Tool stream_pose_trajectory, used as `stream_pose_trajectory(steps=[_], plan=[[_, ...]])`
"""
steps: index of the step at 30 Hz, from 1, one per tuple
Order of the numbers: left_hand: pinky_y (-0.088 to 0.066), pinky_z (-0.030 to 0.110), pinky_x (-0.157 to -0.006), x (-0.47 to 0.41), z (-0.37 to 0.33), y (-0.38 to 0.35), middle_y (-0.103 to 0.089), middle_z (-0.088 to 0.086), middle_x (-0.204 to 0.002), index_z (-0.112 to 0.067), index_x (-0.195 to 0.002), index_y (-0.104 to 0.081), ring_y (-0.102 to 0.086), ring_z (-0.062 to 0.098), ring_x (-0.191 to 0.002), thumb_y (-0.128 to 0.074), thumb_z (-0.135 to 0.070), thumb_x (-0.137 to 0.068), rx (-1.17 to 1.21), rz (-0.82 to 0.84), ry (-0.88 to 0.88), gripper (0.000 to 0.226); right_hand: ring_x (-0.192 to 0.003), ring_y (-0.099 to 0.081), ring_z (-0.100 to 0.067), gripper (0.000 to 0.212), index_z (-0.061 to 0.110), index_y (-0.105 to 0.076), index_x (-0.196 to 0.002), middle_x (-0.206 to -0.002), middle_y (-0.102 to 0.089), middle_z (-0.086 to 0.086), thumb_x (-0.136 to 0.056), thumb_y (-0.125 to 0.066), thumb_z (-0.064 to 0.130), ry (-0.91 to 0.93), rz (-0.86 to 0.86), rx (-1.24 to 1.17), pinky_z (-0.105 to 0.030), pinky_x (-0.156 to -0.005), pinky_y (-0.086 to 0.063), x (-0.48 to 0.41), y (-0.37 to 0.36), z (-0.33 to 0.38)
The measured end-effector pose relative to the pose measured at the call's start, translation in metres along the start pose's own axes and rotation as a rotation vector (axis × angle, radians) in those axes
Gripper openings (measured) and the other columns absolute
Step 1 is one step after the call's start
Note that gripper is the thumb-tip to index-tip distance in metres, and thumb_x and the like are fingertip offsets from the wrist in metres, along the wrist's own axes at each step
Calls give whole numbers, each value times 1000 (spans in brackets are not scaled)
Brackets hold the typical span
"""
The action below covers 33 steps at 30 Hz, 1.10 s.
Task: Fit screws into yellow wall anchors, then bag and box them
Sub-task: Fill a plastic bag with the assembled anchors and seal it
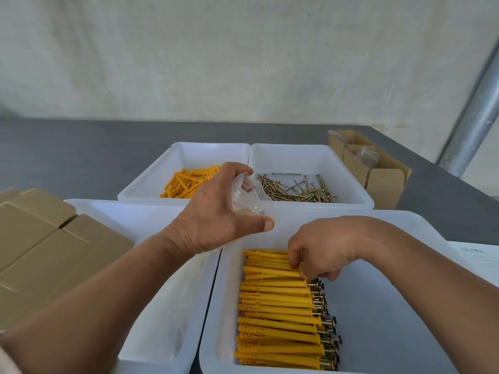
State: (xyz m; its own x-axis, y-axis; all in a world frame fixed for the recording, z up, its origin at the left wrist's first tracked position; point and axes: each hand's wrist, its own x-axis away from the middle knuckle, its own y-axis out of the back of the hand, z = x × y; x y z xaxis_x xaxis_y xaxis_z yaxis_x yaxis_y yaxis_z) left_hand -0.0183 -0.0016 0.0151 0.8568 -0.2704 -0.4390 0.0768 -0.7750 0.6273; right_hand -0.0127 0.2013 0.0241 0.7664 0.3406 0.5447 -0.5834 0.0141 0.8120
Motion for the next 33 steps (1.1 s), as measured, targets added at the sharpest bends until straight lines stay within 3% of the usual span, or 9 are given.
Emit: stream_pose_trajectory(steps=[6,16,21,27,33], plan=[[-43,16,-88,0,0,0,-56,-17,-107,-27,-125,-45,-55,5,-107,-81,-53,-53,6,4,6,85,-64,-60,-5,41,21,-58,-130,-102,-65,-5,-90,-65,14,1,27,-2,-15,-55,-50,1,0,-1],[-41,13,-86,1,0,0,-55,-19,-107,-27,-125,-45,-53,-3,-105,-81,-53,-54,-3,14,4,84,-62,-60,-7,29,14,-62,-118,-111,-67,-10,-89,-67,13,-13,38,65,-15,-54,-50,-1,-2,3],[-43,17,-89,1,-1,0,-55,-19,-107,-26,-125,-45,-54,1,-107,-80,-53,-53,-4,13,9,85,-62,-56,-5,24,20,-58,-109,-91,-57,4,-87,-69,19,21,-12,85,-13,-46,-43,2,1,3],[-45,22,-92,1,-2,-1,-55,-18,-107,-26,-122,-45,-55,4,-107,-80,-53,-52,-5,14,5,83,-56,-60,-1,21,25,-58,-102,-99,-68,-4,-87,-71,17,77,-70,-74,-13,-48,-45,5,5,-1],[-45,21,-91,1,-1,0,-56,-17,-108,-28,-122,-45,-55,4,-107,-80,-54,-53,-2,14,4,82,-61,-65,-6,17,24,-65,-98,-84,-70,-5,-87,-70,12,138,-150,-322,-18,-58,-53,6,8,-5]])
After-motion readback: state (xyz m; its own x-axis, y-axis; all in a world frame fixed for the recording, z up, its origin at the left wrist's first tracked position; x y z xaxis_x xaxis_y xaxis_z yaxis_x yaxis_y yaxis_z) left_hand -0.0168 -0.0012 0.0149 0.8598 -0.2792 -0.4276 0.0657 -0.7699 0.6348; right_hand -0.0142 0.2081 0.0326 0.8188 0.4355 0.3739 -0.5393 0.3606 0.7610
